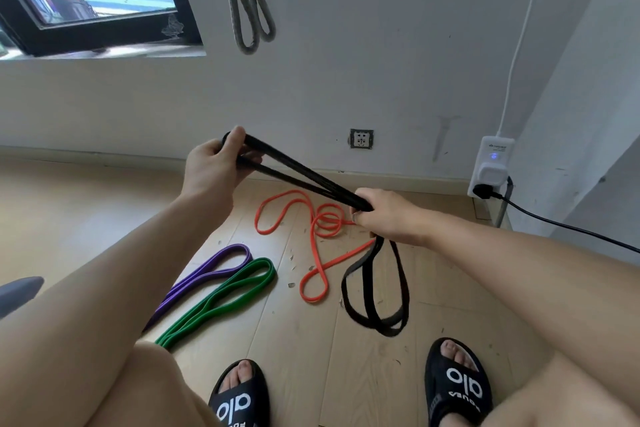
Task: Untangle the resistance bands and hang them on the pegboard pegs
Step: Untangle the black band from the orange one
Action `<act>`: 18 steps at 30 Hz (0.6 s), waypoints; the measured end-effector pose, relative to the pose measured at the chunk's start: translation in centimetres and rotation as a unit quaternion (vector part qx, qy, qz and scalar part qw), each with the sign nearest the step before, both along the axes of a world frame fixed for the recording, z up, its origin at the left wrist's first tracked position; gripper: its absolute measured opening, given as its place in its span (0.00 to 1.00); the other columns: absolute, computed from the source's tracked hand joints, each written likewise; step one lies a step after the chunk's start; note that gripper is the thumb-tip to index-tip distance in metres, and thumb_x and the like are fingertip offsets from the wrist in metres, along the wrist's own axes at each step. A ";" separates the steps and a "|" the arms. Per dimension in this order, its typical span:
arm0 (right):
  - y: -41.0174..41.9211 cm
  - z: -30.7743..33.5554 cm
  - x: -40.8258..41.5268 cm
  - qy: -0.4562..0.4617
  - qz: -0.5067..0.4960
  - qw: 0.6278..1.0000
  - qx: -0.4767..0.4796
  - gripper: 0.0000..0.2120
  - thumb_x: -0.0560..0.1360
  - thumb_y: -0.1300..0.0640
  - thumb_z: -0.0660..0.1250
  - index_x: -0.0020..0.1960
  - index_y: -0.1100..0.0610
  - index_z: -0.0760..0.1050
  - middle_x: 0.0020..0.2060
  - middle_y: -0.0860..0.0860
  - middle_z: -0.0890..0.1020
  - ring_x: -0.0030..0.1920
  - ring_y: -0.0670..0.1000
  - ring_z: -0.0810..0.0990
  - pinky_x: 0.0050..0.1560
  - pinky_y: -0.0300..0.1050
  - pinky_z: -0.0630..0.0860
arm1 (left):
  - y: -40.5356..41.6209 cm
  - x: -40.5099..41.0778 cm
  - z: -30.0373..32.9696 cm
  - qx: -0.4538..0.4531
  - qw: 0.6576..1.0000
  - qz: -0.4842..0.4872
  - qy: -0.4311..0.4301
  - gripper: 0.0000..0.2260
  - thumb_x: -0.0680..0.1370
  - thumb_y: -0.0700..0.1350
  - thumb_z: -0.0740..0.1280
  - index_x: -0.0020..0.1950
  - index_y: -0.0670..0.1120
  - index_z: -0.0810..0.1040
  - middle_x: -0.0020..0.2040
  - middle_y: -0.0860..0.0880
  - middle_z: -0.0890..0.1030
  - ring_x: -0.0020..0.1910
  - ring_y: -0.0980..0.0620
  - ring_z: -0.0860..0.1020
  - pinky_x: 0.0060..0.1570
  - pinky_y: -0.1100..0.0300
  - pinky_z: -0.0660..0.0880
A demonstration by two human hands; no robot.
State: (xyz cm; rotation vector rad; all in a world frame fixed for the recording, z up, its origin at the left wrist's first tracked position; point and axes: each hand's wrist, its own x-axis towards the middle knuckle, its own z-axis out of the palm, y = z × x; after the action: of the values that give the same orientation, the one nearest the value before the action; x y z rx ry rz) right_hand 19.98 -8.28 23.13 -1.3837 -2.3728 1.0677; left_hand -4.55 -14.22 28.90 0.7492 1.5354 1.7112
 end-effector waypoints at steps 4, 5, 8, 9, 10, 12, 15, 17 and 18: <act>0.4 0.3 0.5 -0.032 0.016 0.999 0.020 0.09 0.78 0.62 0.64 0.43 0.49 0.71 0.37 0.51 0.76 0.36 0.51 0.74 0.34 0.45 0.68 | -0.2 -2.0 -2.2 -0.100 0.993 -0.016 -0.069 0.14 0.85 0.49 0.63 0.49 0.37 0.76 0.51 0.37 0.83 0.49 0.47 0.85 0.48 0.58 0.83; 0.4 0.4 0.5 -0.037 0.023 0.999 0.024 0.09 0.77 0.61 0.64 0.44 0.49 0.71 0.38 0.51 0.77 0.36 0.52 0.75 0.35 0.45 0.69 | -0.4 -2.4 -3.1 -0.144 0.987 -0.037 -0.058 0.15 0.85 0.49 0.63 0.49 0.37 0.76 0.53 0.36 0.82 0.50 0.45 0.85 0.48 0.57 0.84; 0.5 0.6 0.3 -0.041 0.034 0.998 0.034 0.07 0.76 0.61 0.65 0.47 0.50 0.74 0.39 0.51 0.79 0.37 0.52 0.76 0.37 0.47 0.70 | -1.1 -4.1 -5.1 -0.275 0.956 -0.097 0.034 0.15 0.85 0.49 0.61 0.51 0.37 0.77 0.56 0.33 0.82 0.50 0.43 0.83 0.52 0.52 0.83; 0.5 0.7 0.3 -0.038 0.036 0.998 0.034 0.07 0.76 0.61 0.64 0.47 0.50 0.74 0.39 0.51 0.79 0.36 0.51 0.76 0.36 0.46 0.70 | -1.4 -4.3 -5.5 -0.315 0.937 -0.129 0.076 0.15 0.85 0.48 0.61 0.55 0.36 0.78 0.57 0.35 0.82 0.51 0.42 0.83 0.56 0.50 0.82; 0.5 0.9 0.3 -0.037 0.039 0.998 0.033 0.07 0.76 0.62 0.64 0.46 0.50 0.74 0.38 0.50 0.78 0.36 0.50 0.75 0.36 0.46 0.70 | -1.7 -4.3 -5.6 -0.355 0.908 -0.171 0.142 0.14 0.85 0.47 0.61 0.59 0.37 0.77 0.58 0.37 0.82 0.53 0.42 0.82 0.59 0.49 0.80; 0.5 1.3 0.1 -0.044 0.048 0.997 0.035 0.05 0.76 0.61 0.65 0.47 0.52 0.75 0.38 0.50 0.78 0.35 0.49 0.75 0.35 0.44 0.69 | -1.9 -3.9 -5.5 -0.412 0.822 -0.259 0.295 0.16 0.83 0.45 0.64 0.70 0.43 0.72 0.66 0.41 0.79 0.60 0.43 0.79 0.61 0.50 0.76; 0.4 1.6 -0.3 -0.067 0.075 0.995 0.027 0.05 0.75 0.61 0.65 0.47 0.53 0.78 0.40 0.50 0.80 0.39 0.51 0.77 0.37 0.45 0.71 | -1.8 -1.5 -5.1 -0.373 0.760 -0.398 0.353 0.38 0.77 0.47 0.75 0.80 0.56 0.57 0.75 0.47 0.69 0.72 0.49 0.69 0.66 0.56 0.69; 0.1 1.6 -0.7 -0.090 0.109 0.990 0.009 0.05 0.74 0.61 0.66 0.43 0.51 0.77 0.40 0.50 0.80 0.40 0.50 0.77 0.38 0.44 0.72 | -1.5 0.7 -5.2 -0.308 0.748 -0.458 0.369 0.41 0.72 0.55 0.78 0.79 0.61 0.58 0.76 0.54 0.68 0.76 0.53 0.66 0.74 0.54 0.65; -0.1 1.8 -0.8 -0.099 0.126 0.987 0.004 0.06 0.73 0.60 0.68 0.41 0.50 0.77 0.39 0.49 0.80 0.40 0.50 0.77 0.37 0.44 0.71 | -1.3 1.9 -5.3 -0.274 0.746 -0.474 0.379 0.40 0.71 0.58 0.78 0.78 0.62 0.61 0.74 0.57 0.69 0.75 0.56 0.66 0.75 0.54 0.64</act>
State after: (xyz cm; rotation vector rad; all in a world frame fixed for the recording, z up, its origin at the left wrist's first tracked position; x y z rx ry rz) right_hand 19.14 -8.34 24.91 -1.2645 -2.7524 1.0197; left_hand -2.67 -15.49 23.62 1.6243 1.5494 0.1328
